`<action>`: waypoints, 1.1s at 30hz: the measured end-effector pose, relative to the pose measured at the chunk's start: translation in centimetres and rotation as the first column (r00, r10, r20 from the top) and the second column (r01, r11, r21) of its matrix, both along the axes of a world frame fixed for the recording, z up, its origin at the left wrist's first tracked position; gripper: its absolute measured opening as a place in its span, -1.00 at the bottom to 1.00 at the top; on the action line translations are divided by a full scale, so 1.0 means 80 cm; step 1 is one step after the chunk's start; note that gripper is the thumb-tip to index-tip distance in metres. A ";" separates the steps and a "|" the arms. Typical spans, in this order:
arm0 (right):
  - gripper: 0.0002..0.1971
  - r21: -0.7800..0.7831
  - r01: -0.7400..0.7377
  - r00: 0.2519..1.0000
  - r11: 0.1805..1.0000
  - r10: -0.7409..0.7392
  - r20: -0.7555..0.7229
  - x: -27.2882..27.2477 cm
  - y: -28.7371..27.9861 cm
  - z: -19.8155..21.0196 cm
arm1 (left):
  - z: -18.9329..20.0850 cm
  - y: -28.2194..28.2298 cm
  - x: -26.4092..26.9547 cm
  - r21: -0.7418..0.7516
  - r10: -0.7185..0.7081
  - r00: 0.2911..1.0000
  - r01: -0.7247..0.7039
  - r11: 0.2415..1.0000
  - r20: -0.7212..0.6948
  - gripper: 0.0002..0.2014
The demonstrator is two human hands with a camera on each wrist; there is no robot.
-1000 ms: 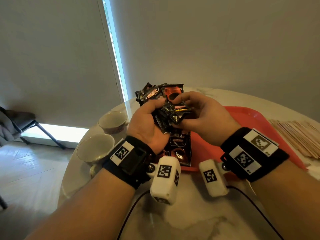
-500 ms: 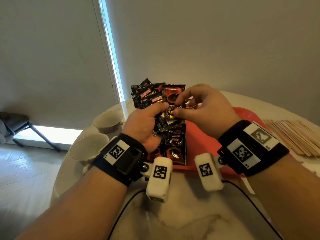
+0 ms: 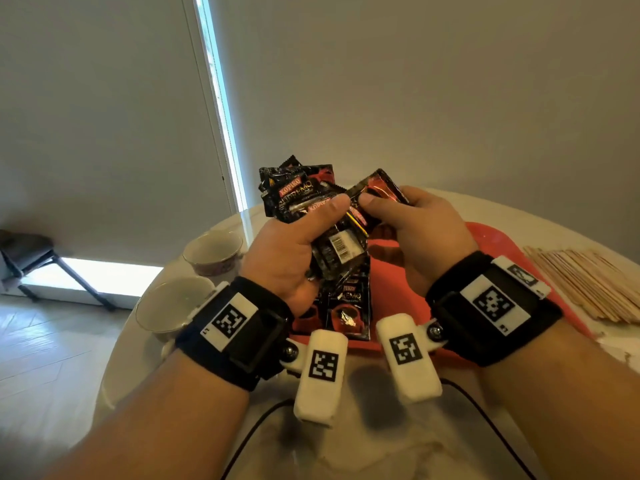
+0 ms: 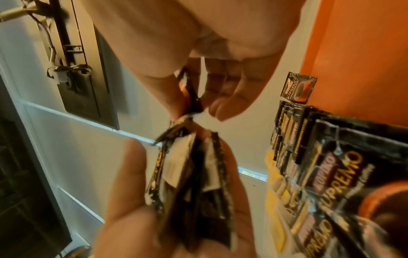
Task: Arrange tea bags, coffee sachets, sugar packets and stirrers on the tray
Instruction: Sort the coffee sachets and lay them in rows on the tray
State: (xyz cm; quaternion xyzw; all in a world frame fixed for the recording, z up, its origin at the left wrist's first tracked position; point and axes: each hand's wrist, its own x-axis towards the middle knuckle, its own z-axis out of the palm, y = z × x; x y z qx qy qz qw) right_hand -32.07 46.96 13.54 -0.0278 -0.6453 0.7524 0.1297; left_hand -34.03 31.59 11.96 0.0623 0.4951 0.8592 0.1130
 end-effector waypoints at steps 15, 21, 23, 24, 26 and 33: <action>-0.94 0.159 -0.159 0.973 0.974 0.128 0.191 -0.003 0.041 0.022 | -0.001 -0.028 -0.021 -0.057 0.001 0.998 -0.005 0.998 -0.061 -0.39; -0.94 -0.107 -0.221 0.960 0.969 0.236 0.152 -0.002 0.035 0.016 | -0.001 -0.023 -0.019 0.026 0.105 0.993 -0.103 0.994 -0.047 -0.29; -0.96 -0.182 -0.202 0.964 0.962 0.228 0.137 -0.002 0.026 0.012 | 0.000 -0.023 -0.019 0.013 0.162 0.986 -0.162 0.987 -0.044 -0.22; -0.96 -0.220 -0.191 0.967 0.957 0.222 0.125 -0.002 0.022 0.009 | 0.001 -0.022 -0.018 0.019 0.192 0.981 -0.191 0.981 -0.042 -0.23; -0.94 -0.275 -0.186 0.970 0.943 0.221 0.104 -0.002 0.016 0.005 | 0.000 -0.022 -0.018 0.025 0.236 0.970 -0.235 0.972 -0.058 -0.29; -0.90 -0.150 -0.263 0.952 0.953 0.282 0.119 0.001 -0.002 -0.008 | -0.008 -0.016 -0.016 -0.180 0.213 0.955 -0.250 0.951 -0.206 -0.52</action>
